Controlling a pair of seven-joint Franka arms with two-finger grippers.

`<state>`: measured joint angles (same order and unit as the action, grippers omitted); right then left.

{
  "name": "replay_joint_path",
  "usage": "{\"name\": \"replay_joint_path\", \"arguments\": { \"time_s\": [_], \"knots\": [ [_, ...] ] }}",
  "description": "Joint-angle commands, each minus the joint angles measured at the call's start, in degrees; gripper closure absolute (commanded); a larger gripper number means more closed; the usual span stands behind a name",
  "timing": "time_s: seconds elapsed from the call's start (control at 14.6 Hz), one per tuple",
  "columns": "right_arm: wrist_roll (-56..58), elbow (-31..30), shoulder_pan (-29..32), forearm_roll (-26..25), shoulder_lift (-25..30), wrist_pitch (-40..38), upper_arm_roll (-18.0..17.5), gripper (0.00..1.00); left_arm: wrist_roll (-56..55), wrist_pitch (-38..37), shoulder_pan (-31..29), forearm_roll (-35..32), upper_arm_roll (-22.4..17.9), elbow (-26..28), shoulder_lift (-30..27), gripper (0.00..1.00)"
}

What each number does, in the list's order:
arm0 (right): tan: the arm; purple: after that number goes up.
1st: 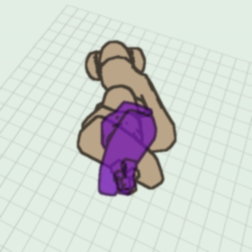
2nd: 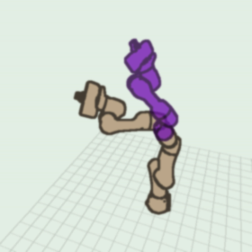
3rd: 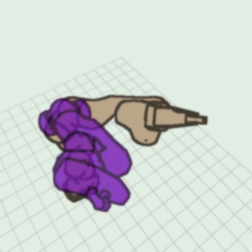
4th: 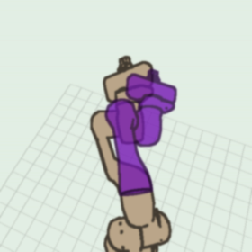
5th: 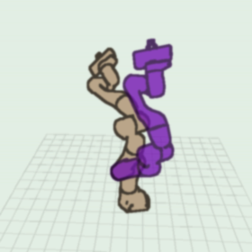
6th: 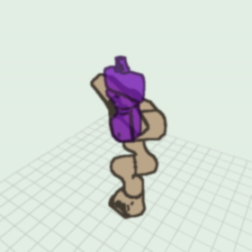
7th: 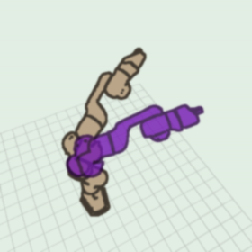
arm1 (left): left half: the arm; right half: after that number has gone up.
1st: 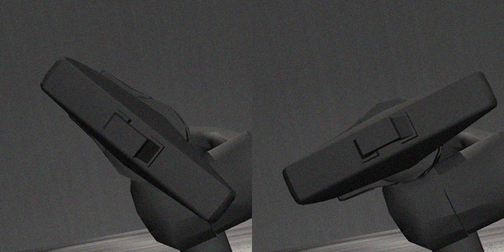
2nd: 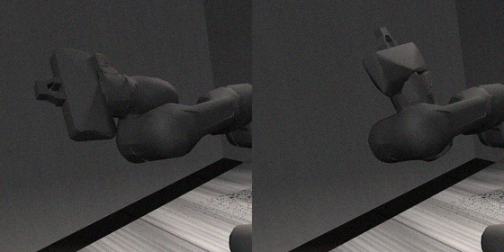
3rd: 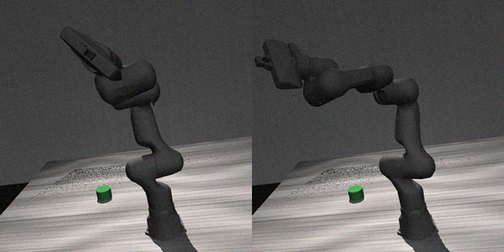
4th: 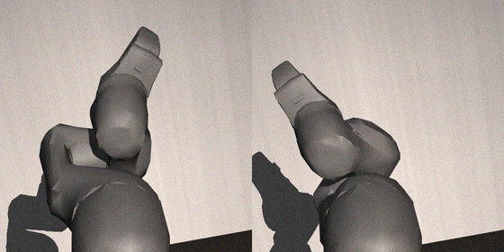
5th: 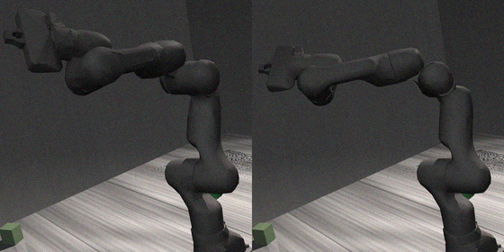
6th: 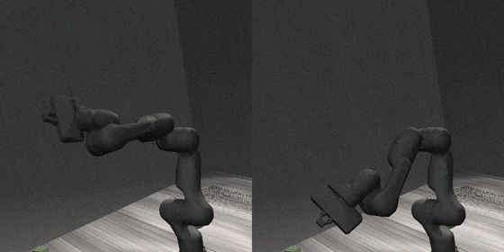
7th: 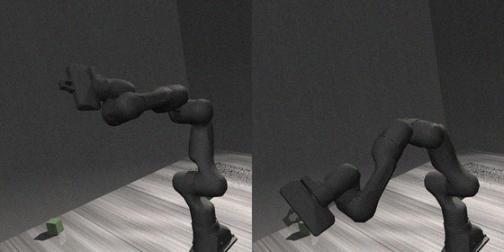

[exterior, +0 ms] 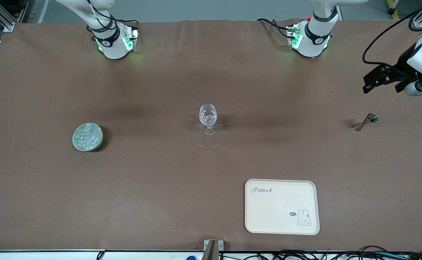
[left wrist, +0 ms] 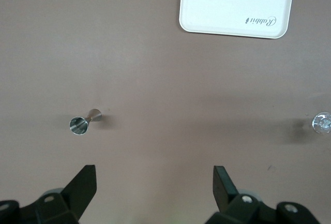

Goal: Pour wine and add ice with both arms
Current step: 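Grasp the jigger with the left gripper while the right gripper nears the bowl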

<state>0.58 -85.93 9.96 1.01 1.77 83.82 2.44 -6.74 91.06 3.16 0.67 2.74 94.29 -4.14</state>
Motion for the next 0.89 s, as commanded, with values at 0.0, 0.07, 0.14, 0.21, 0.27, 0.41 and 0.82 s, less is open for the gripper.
{"name": "replay_joint_path", "arguments": {
  "time_s": [0.0, 0.07, 0.14, 0.21, 0.27, 0.41, 0.82],
  "knots": [
    [0.4, -0.1, -0.6, -0.5, 0.4, 0.6, -0.2, 0.00, 0.7, 0.3, -0.7, 0.1, 0.4, 0.3, -0.6, 0.01],
    [-0.4, -1.9, -0.6, -0.4, 0.5, 0.8, -0.3, 0.00, 0.7, 0.0, -0.7, 0.1, 0.4, 0.1, -0.6, 0.01],
    [-0.5, -3.2, -0.6, -0.3, 0.9, 1.5, -0.5, 0.00, 0.8, -0.1, -0.8, 0.2, 0.3, -0.1, -0.5, 0.01],
    [-0.5, -3.2, -0.4, -0.3, 0.8, 1.6, -0.6, 0.00, 0.9, -0.6, -0.9, 0.2, 0.2, 0.0, -0.5, 0.01],
    [-0.4, -3.2, -0.1, -0.3, 0.7, 1.6, -0.6, 0.00, 0.9, -1.2, -0.9, 0.3, 0.2, 0.0, -0.3, 0.01],
    [-0.4, -3.1, 0.6, -0.2, 0.7, 1.3, -1.7, 0.00, 0.5, -2.6, -3.0, 1.3, -0.1, -0.1, -0.2, 0.01],
    [-0.8, -3.2, 1.1, -0.9, 0.8, 0.4, -5.4, 0.00, 0.8, -4.3, -12.5, 4.2, -0.2, 0.0, 2.8, 0.00]
  ]
}}
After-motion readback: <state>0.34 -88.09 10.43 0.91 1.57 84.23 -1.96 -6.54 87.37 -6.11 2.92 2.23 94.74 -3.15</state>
